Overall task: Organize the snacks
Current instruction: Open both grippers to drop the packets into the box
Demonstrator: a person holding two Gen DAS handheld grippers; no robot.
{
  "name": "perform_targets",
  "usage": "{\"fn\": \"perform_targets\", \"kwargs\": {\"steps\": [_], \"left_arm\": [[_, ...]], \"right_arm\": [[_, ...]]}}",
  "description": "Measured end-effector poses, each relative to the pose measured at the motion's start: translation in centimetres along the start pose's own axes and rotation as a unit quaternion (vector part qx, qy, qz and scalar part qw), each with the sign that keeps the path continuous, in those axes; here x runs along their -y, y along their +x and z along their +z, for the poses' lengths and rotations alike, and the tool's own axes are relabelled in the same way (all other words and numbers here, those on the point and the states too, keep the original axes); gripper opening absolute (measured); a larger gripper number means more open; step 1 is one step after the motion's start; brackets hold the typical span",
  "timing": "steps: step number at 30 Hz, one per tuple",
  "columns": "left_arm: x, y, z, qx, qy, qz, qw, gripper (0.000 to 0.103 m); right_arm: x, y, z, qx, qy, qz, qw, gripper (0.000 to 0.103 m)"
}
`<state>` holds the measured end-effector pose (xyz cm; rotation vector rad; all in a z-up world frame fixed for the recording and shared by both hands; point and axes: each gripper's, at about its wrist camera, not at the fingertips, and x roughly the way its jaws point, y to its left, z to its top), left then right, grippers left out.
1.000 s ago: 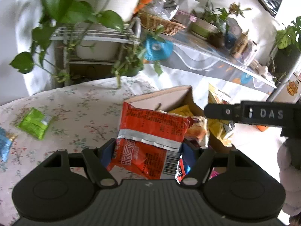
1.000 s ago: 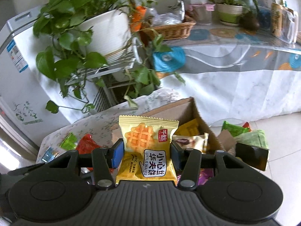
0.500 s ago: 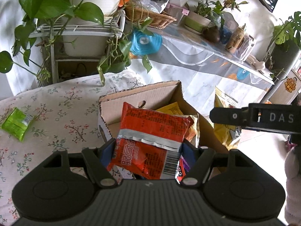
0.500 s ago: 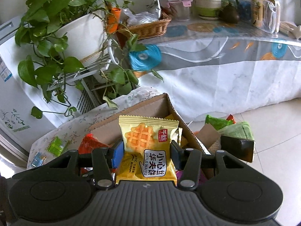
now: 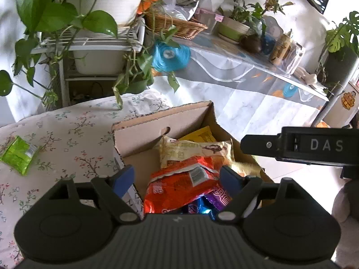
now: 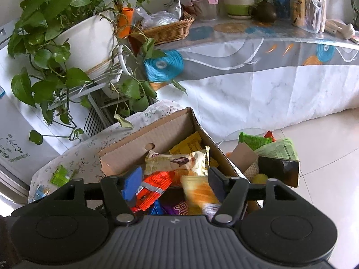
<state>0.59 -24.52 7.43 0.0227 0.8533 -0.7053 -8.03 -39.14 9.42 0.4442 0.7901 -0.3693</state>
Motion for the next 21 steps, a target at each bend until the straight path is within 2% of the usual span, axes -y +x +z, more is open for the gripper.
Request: {"fn": "perform_targets", "kwargs": {"steps": [7, 21], "left_arm": [[-0.9, -0.2, -0.2, -0.014, -0.003, 0.027, 0.9995, 0.084], [-3.4, -1.5, -0.4, -0.021, -0.020, 0.049, 0.9984, 0.084]], "right_arm": [[-0.3, 0.1, 0.0, 0.000, -0.001, 0.002, 1.000, 0.075], [-3.0, 0.8, -0.2, -0.007, -0.025, 0.019, 0.999, 0.079]]}}
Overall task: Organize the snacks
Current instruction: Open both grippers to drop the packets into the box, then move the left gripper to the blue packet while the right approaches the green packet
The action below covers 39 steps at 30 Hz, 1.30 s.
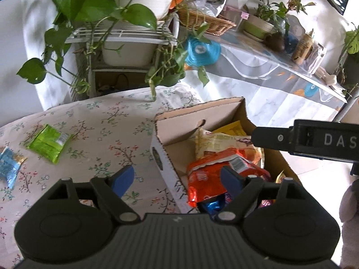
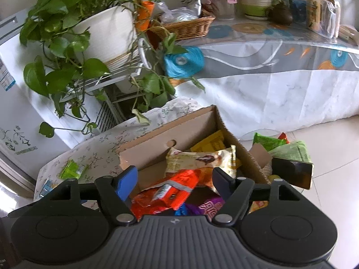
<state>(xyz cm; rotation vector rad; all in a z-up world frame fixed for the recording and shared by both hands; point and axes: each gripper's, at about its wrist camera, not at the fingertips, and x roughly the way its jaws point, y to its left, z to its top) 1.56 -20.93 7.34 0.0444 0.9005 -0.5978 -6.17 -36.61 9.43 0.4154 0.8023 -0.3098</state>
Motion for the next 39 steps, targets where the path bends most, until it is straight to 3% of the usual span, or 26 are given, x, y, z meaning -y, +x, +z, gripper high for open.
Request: {"fn": "perform_targets", "kwargs": {"steps": [9, 22, 39], "left_arm": [[-2.6, -0.8, -0.4, -0.008, -0.017, 0.017, 0.9997, 0.084], [-9.3, -2.8, -0.7, -0.007, -0.061, 0.076, 0.9952, 0.085], [-21.0, -5.1, -0.3, -0.005, -0.166, 0.166, 0.9720, 0.085]], "right_arm": [[-1.8, 0.7, -0.1, -0.005, -0.011, 0.012, 1.000, 0.079], [-5.5, 1.8, -0.7, -0.010, -0.039, 0.050, 0.998, 0.079], [-11.6, 4.8, -2.1, -0.032, -0.100, 0.109, 0.988, 0.080]]}}
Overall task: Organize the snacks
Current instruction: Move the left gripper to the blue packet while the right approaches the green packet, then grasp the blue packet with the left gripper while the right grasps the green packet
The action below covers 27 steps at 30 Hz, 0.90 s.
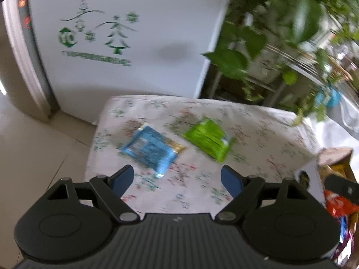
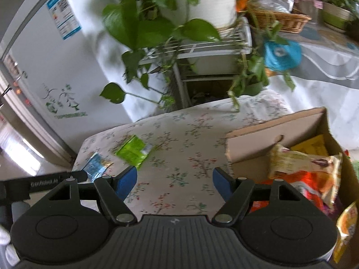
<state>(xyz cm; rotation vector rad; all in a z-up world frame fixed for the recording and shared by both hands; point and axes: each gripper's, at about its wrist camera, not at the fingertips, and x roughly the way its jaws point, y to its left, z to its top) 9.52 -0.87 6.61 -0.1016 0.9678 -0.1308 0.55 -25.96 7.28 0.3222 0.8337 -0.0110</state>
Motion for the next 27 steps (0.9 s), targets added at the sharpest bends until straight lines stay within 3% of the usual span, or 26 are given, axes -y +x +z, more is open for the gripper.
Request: {"fn": "perform_targets", "kwargs": {"steps": [7, 12, 20, 27], "left_arm": [[-4.0, 3.5, 1.1, -0.027, -0.079, 0.043, 0.9956, 0.085], [-5.3, 6.3, 2.1, -0.051, -0.137, 0.044, 0.9883, 0.085], [-4.2, 8.9, 3.1, -0.053, -0.159, 0.046, 0.9848, 0.085], [-3.6, 11.1, 2.9, -0.054, -0.147, 0.072, 0.9850, 0.089]], "right_arm": [[-2.0, 1.8, -0.6, -0.016, -0.035, 0.016, 0.999, 0.080], [-3.1, 2.3, -0.8, -0.024, -0.058, 0.021, 0.998, 0.080], [-3.8, 4.5, -0.8, -0.030, -0.066, 0.024, 0.997, 0.080], [-5.0, 6.9, -0.4, -0.026, -0.119, 0.043, 0.992, 0.080]]}}
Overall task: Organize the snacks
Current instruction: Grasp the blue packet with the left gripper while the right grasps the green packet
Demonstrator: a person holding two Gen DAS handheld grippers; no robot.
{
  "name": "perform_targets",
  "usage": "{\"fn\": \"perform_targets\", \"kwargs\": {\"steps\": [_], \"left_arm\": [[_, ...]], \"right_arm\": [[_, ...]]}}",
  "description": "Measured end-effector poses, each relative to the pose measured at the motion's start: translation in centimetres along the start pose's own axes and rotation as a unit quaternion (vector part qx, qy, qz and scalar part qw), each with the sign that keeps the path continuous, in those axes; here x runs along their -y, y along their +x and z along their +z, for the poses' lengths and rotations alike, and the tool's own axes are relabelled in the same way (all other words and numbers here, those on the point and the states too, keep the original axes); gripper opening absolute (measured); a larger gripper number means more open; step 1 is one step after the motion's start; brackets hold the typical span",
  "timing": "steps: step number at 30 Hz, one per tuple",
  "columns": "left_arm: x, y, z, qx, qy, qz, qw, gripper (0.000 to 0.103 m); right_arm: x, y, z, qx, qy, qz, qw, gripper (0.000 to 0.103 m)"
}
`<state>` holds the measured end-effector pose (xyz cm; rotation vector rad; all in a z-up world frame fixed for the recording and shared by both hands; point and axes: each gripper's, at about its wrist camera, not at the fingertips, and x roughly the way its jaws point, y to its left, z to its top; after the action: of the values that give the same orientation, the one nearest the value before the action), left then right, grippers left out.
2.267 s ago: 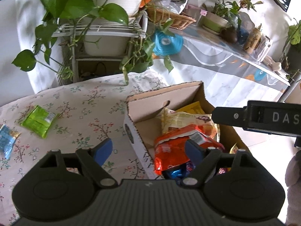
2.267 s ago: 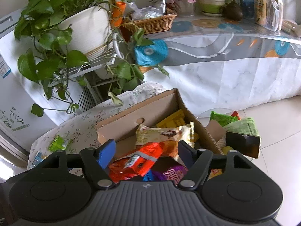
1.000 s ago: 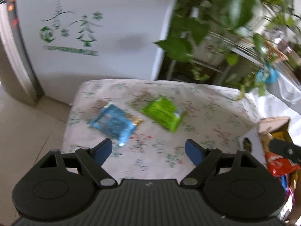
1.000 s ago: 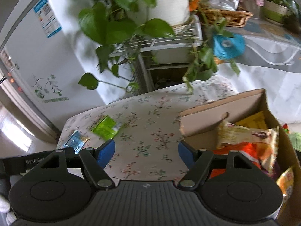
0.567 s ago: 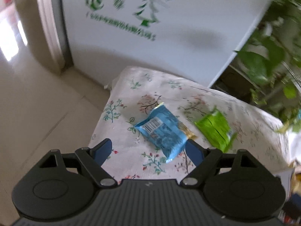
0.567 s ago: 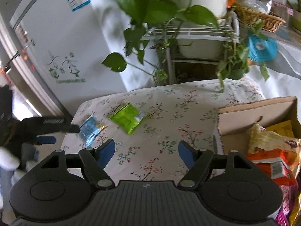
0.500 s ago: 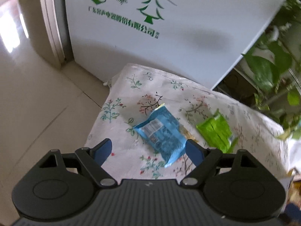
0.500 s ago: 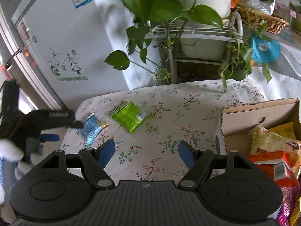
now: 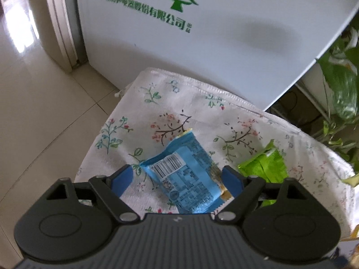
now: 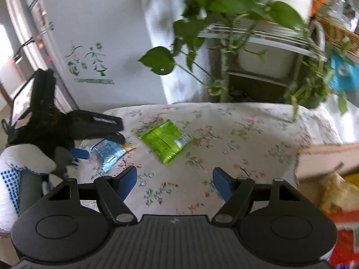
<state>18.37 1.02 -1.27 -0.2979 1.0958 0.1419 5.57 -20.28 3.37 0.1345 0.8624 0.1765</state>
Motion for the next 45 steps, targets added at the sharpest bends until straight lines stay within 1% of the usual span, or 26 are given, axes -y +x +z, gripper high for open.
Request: {"fn": "perform_targets", "kwargs": {"steps": [2, 6, 11, 12, 16, 19, 23, 25, 28, 31, 35, 36, 38, 41, 43, 45], "left_arm": [[0.2, 0.0, -0.2, 0.002, 0.015, 0.002, 0.9999, 0.089], [-0.2, -0.3, -0.8, 0.009, 0.038, 0.002, 0.9992, 0.089], [-1.3, -0.9, -0.6, 0.002, 0.054, -0.011, 0.9985, 0.077], [-1.4, -0.9, -0.5, 0.000, 0.063, -0.013, 0.9980, 0.077], [-2.0, -1.2, -0.7, -0.001, 0.076, -0.021, 0.9969, 0.077], [-2.3, -1.2, -0.7, 0.000, 0.081, -0.027, 0.9964, 0.076], [-2.5, -1.2, -0.7, 0.003, 0.092, -0.033, 0.9952, 0.077], [-2.4, -1.2, -0.8, 0.007, 0.101, -0.032, 0.9943, 0.077], [-2.3, -1.1, -1.0, 0.012, 0.115, -0.031, 0.9928, 0.080], [-2.3, -1.0, -1.2, 0.014, 0.124, -0.034, 0.9916, 0.083], [-2.3, -0.9, -1.4, 0.019, 0.133, -0.035, 0.9903, 0.086], [-2.2, -0.9, -1.5, 0.020, 0.134, -0.036, 0.9902, 0.086], [-2.0, -1.0, -1.6, 0.021, 0.137, -0.043, 0.9894, 0.086], [-1.4, -0.9, -1.8, 0.024, 0.146, -0.041, 0.9882, 0.087], [-1.2, -0.6, -1.9, 0.022, 0.141, -0.039, 0.9890, 0.086], [-1.0, -0.4, -1.8, 0.027, 0.136, -0.029, 0.9899, 0.085]], "right_arm": [[-0.1, 0.9, 0.2, 0.005, -0.014, 0.009, 1.000, 0.080], [-0.4, 2.8, 0.8, 0.007, -0.041, 0.012, 0.999, 0.080], [-0.2, 5.0, 1.8, 0.017, -0.034, 0.032, 0.999, 0.080], [-0.3, 5.5, 2.0, 0.019, -0.040, 0.034, 0.998, 0.080], [-0.6, 7.8, 1.9, 0.016, -0.067, 0.032, 0.997, 0.080], [-0.3, 9.5, 1.7, 0.013, -0.071, 0.039, 0.997, 0.080], [-0.2, 10.9, 1.8, 0.023, -0.080, 0.038, 0.996, 0.080], [-0.2, 11.6, 1.9, 0.032, -0.079, 0.039, 0.996, 0.083], [-0.3, 12.2, 2.1, 0.042, -0.083, 0.041, 0.995, 0.084], [-0.9, 12.9, 2.1, 0.043, -0.108, 0.041, 0.992, 0.085], [-1.2, 13.7, 1.8, 0.035, -0.127, 0.035, 0.991, 0.086], [-1.3, 13.7, 1.8, 0.037, -0.129, 0.034, 0.990, 0.084], [-1.5, 13.5, 1.7, 0.035, -0.137, 0.036, 0.989, 0.075], [-1.8, 13.1, 1.7, 0.033, -0.137, 0.032, 0.989, 0.065], [-1.9, 12.8, 1.6, 0.031, -0.138, 0.031, 0.989, 0.061], [-1.9, 12.5, 1.5, 0.024, -0.130, 0.027, 0.991, 0.060]]}}
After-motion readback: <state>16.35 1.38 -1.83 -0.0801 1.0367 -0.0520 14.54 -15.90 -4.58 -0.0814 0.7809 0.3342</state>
